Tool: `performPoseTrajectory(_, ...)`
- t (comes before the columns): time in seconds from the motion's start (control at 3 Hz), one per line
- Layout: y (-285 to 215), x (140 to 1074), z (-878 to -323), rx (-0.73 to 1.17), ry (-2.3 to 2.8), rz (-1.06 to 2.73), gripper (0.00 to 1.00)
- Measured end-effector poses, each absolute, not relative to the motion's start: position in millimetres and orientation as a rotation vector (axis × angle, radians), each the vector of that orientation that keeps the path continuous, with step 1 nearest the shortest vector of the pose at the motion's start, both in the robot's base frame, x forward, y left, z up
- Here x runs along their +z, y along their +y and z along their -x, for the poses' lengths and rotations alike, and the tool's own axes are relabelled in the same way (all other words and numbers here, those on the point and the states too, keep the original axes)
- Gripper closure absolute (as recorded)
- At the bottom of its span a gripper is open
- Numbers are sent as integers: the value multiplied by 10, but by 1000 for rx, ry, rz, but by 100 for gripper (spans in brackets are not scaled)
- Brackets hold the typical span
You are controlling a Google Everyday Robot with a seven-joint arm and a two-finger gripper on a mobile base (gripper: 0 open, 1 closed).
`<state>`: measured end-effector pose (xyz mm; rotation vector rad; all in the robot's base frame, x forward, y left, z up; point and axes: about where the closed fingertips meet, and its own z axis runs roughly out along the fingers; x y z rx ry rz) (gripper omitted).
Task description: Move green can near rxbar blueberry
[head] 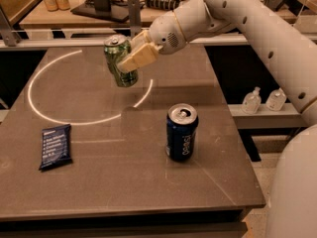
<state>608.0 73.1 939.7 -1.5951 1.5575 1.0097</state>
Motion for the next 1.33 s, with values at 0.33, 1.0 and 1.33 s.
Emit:
performPoseTrajectory(0.33, 860, 9348, -5848, 1085, 1499, 1653, 100)
performPoseTrajectory(1.0, 1252, 9097, -5171, 1254, 1340, 1743, 100)
performPoseTrajectory(1.33, 1462, 8953, -4897, 1300, 1327, 1743, 84)
